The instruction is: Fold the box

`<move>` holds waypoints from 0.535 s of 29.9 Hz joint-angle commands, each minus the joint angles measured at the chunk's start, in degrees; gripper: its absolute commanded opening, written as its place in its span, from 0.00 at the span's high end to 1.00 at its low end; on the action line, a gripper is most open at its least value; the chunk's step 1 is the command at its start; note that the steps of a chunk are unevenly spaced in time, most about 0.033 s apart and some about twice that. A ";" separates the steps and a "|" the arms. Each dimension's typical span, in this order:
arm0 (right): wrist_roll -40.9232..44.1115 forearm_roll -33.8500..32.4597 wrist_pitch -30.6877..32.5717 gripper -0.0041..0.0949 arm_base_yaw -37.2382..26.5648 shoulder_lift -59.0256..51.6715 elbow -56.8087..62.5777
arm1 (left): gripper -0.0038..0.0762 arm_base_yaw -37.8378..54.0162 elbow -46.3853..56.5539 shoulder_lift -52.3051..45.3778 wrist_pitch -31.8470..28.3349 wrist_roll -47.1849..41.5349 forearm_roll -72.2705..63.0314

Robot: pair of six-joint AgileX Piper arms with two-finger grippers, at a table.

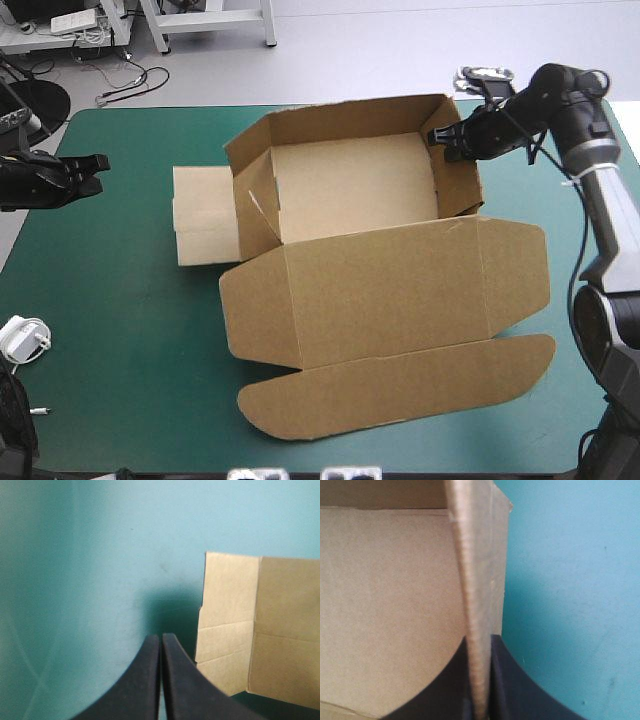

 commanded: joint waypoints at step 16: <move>-2.90 20.59 0.60 0.97 -10.87 -15.27 -1.69 | 0.95 -0.47 -1.48 14.47 8.96 21.14 -53.67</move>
